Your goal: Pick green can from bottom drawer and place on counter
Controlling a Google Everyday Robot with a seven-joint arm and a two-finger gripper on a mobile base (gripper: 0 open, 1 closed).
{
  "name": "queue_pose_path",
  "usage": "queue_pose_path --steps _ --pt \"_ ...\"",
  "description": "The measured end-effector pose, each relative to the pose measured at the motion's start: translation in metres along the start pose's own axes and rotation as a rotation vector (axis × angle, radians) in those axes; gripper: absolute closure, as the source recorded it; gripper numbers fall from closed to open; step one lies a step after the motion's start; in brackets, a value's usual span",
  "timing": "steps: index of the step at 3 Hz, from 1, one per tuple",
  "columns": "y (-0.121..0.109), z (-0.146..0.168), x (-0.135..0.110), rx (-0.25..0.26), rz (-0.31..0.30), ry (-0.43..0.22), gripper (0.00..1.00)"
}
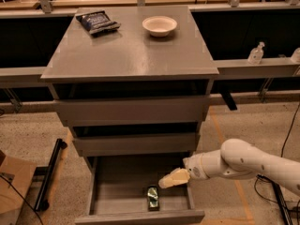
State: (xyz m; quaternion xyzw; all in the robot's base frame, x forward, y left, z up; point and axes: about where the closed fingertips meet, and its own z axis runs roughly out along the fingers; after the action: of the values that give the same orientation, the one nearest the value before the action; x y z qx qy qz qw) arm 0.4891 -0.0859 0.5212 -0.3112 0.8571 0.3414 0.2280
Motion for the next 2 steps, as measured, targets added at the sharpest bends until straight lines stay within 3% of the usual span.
queue_pose_path --steps 1,2 --pt "-0.034 0.048 -0.003 -0.001 0.042 -0.018 0.0" --pt "-0.069 0.09 0.012 0.051 0.079 -0.005 0.0"
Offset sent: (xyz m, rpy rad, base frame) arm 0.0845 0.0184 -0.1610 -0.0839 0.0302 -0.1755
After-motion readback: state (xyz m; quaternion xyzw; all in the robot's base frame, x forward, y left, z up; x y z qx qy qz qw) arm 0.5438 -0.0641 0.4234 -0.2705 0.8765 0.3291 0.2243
